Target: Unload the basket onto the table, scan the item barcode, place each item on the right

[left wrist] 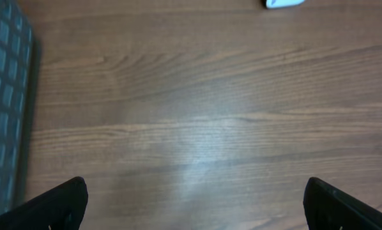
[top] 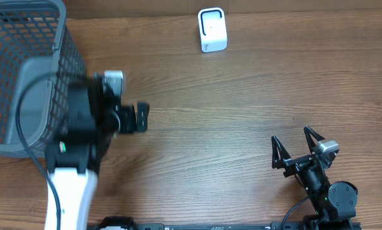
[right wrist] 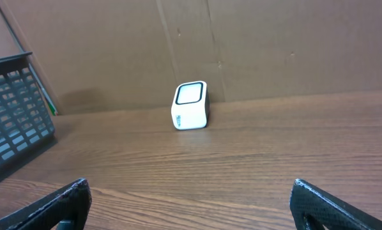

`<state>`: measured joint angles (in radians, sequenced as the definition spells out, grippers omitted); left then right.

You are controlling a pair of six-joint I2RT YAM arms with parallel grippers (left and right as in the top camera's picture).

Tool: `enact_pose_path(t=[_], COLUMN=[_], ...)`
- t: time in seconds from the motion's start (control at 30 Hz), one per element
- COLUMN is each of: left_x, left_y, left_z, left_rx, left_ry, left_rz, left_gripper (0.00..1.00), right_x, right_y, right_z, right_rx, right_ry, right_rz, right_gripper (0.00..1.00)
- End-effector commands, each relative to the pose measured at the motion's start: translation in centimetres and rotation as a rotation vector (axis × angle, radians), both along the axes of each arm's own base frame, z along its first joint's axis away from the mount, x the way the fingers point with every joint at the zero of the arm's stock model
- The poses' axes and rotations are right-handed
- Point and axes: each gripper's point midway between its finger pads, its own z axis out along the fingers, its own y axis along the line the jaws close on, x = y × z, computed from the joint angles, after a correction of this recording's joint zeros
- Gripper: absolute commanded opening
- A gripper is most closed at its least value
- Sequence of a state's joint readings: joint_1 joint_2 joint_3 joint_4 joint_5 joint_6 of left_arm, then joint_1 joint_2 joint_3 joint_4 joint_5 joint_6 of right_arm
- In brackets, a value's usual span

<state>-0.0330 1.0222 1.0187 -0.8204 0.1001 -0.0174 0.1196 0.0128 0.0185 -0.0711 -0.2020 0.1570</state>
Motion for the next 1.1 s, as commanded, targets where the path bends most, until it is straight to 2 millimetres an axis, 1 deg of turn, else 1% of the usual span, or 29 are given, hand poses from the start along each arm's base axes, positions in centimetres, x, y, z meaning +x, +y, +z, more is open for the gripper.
enact_pose_path(t=[0.0,0.07,0.2,0.33,0.4,0.57,0.7,0.77,1.07], left_x=[-2.5,-3.9,-7.1,-9.0,-9.3,-9.2,-8.5,-8.1,-5.7], left_y=[0.0,0.1,1.2,1.4,1.5,2.0,2.2,2.2,2.1], left_z=[-1.4,-1.7,-2.1,-2.3,-2.4,-3.0,-3.8,-3.9,-2.0], left_rx=[0.032,0.032,0.052,0.055,0.058,0.074,0.095,0.091,0.079], left_ry=[-0.087,-0.169,-0.283,-0.366,-0.386,-0.433,-0.490,-0.537,-0.790], left_rz=[-0.038,-0.032,0.014,0.023,0.029,0.054,0.058,0.059,0.068], left_gripper=[1.00,1.00,1.00,1.00,1.00,1.00,1.00,1.00,1.00], right_x=[0.0,0.0,0.0,0.0,0.0,0.0,0.0,0.0,0.0], right_y=[0.0,0.0,0.0,0.0,0.0,0.0,0.0,0.0,0.0], right_z=[-0.2,-0.2,-0.2,-0.2,-0.2,-0.2,-0.2,-0.2,-0.2], right_rx=[-0.001,-0.001,-0.001,-0.001,-0.001,-0.001,-0.001,-0.001,-0.001], right_ry=[-0.005,-0.005,-0.005,-0.005,-0.005,-0.005,-0.005,-0.005,-0.005], right_rz=[-0.004,-0.004,-0.004,-0.004,-0.004,-0.004,-0.004,-0.004,-0.004], right_gripper=[1.00,1.00,1.00,1.00,1.00,1.00,1.00,1.00,1.00])
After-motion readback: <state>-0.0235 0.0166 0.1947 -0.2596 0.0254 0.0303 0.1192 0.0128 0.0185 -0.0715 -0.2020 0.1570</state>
